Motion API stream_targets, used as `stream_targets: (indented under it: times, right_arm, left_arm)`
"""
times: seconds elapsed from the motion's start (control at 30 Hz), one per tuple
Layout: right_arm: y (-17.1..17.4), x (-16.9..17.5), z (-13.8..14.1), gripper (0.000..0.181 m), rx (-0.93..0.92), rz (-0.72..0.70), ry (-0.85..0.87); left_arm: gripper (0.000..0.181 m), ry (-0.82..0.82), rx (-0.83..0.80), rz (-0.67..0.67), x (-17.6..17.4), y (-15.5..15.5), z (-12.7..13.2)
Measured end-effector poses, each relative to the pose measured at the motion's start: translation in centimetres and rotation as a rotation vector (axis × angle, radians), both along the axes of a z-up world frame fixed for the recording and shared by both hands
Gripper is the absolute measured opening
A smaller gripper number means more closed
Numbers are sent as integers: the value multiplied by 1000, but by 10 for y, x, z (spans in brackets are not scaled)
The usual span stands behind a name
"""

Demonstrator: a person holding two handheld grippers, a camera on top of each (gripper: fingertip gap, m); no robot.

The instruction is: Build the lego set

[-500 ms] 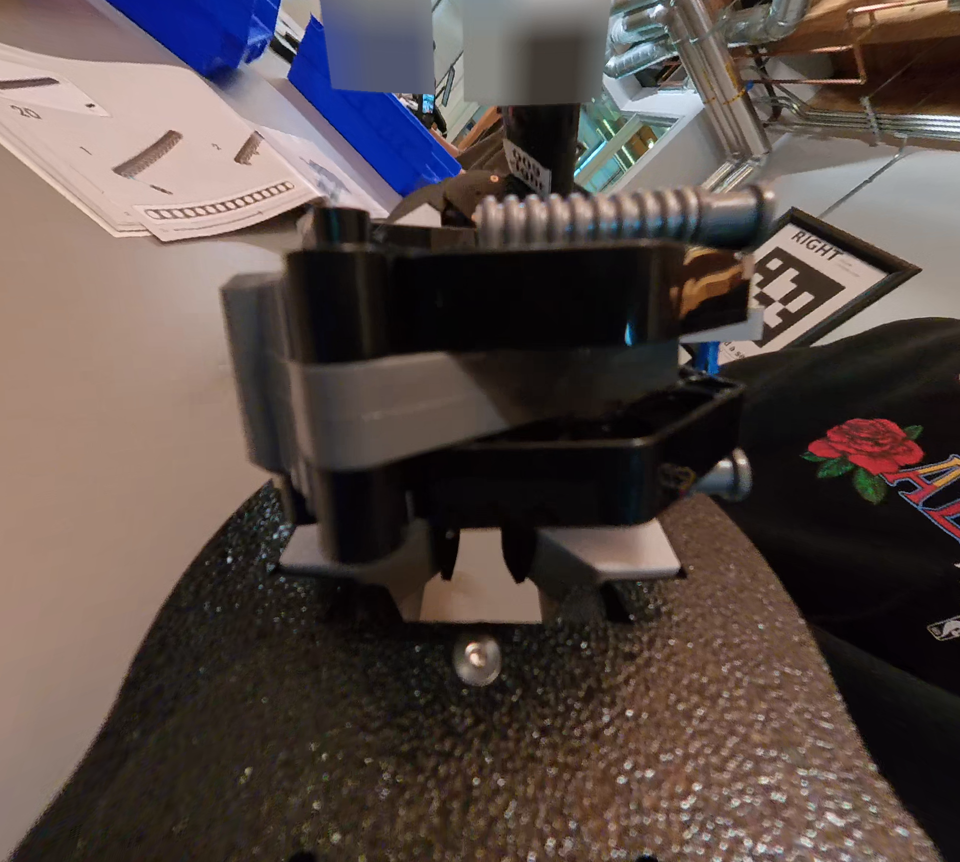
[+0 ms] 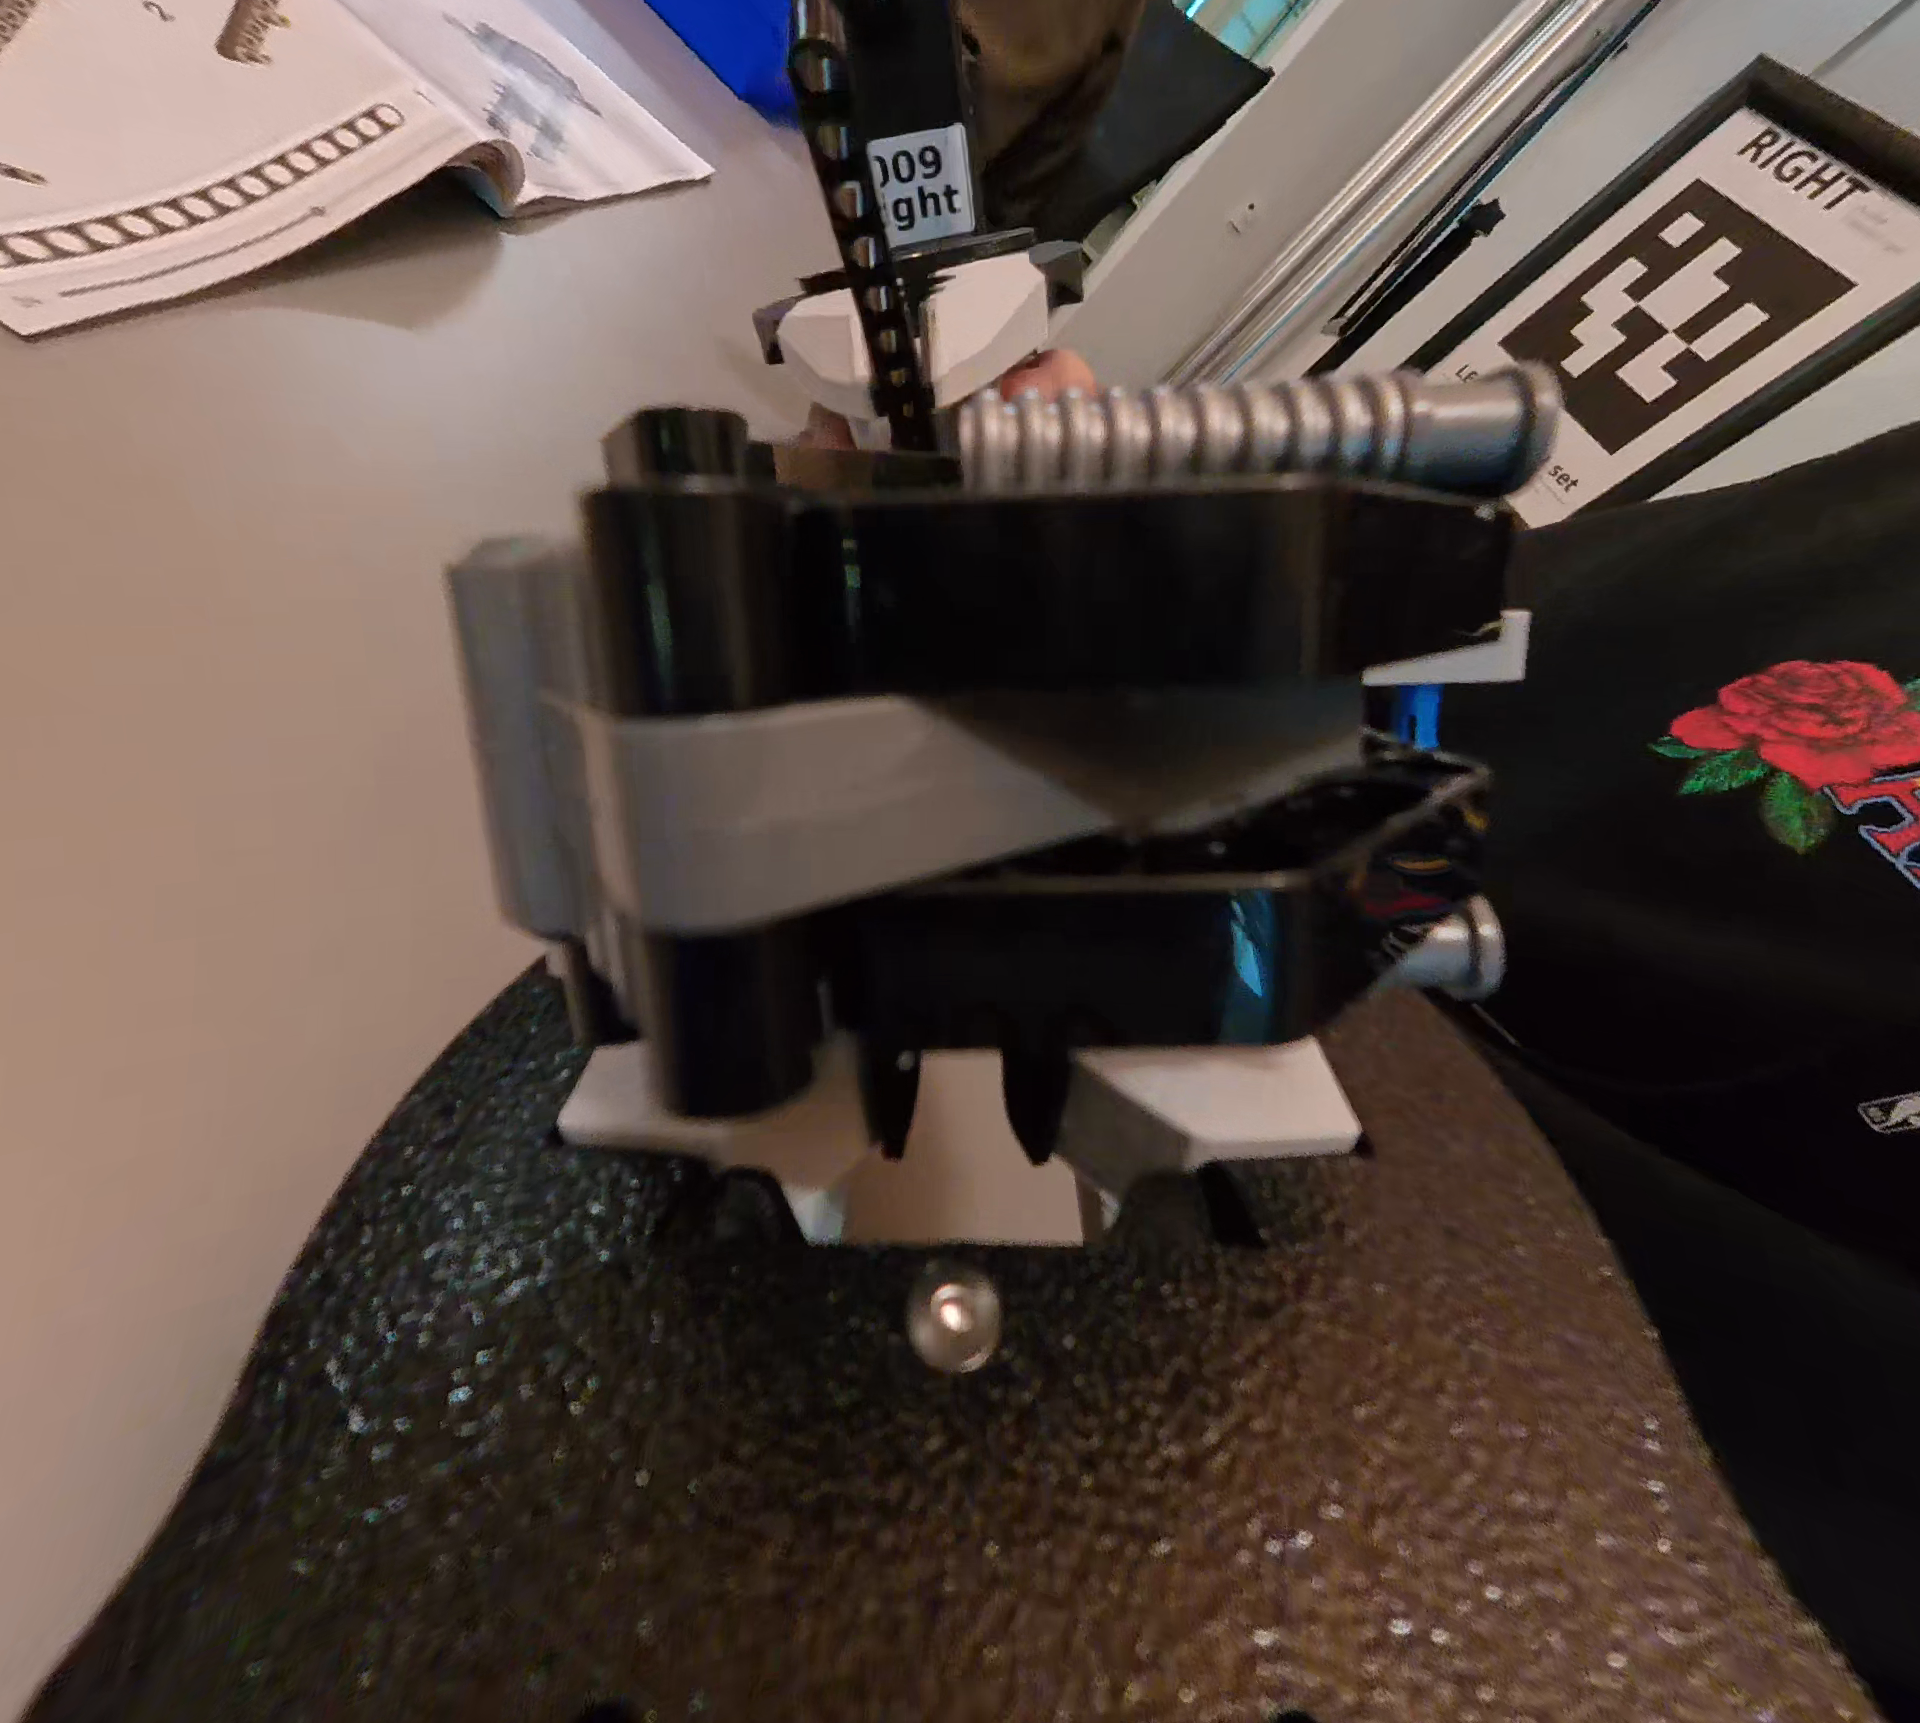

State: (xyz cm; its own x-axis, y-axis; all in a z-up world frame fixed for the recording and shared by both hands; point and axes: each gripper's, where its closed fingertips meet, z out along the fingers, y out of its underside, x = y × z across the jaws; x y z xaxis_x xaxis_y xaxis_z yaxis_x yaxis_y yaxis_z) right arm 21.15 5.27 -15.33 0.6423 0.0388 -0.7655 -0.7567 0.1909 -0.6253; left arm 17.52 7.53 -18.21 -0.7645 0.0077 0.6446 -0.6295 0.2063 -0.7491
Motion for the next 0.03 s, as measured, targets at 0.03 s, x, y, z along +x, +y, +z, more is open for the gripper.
stream_targets:
  times: [0.03]
  right_arm:
    - [2, 0, -2, 5, 0, 7, 17]
  left_arm:
    - [0, 5, 6, -4, -1, -1, -1]
